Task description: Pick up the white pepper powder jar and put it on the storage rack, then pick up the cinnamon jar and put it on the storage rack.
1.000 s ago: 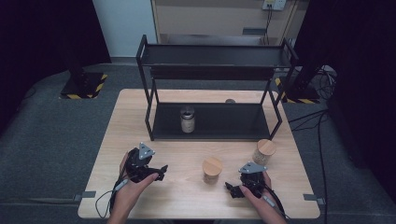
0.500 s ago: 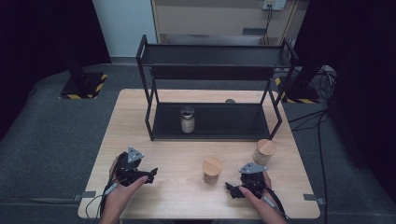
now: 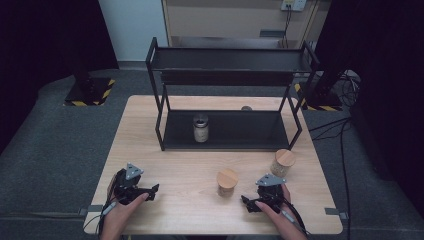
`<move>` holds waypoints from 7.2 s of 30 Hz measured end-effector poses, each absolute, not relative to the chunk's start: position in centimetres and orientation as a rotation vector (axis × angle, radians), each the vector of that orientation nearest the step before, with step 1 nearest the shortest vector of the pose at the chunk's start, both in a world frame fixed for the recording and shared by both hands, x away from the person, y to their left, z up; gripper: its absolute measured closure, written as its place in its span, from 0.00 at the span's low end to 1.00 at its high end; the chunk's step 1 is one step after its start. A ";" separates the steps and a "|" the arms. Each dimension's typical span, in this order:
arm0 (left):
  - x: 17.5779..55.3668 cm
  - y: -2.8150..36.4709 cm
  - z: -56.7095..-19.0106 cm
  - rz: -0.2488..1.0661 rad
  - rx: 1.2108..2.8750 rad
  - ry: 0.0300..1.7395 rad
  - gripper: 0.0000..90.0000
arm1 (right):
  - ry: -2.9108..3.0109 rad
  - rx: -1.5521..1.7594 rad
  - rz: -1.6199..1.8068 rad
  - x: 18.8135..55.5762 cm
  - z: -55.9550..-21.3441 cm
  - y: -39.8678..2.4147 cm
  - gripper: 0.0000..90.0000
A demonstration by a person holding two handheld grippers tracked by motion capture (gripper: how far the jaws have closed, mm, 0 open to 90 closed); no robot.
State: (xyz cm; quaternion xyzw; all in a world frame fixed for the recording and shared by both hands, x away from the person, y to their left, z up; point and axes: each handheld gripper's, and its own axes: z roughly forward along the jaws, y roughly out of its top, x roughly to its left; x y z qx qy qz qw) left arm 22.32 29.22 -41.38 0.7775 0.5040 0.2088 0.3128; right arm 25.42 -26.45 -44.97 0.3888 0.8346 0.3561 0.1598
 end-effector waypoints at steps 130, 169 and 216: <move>22.0 29.2 -44.6 0.565 2.020 1.356 0.00 | 2.322 0.941 1.261 25.2 -45.1 -20.2 0.19; 22.0 29.2 -44.5 0.565 2.020 1.356 0.00 | 2.202 0.944 1.288 24.5 -42.9 -21.2 0.28; 22.4 29.3 -44.6 0.561 2.026 1.344 0.00 | 2.156 1.008 1.245 30.2 -40.3 -20.6 0.28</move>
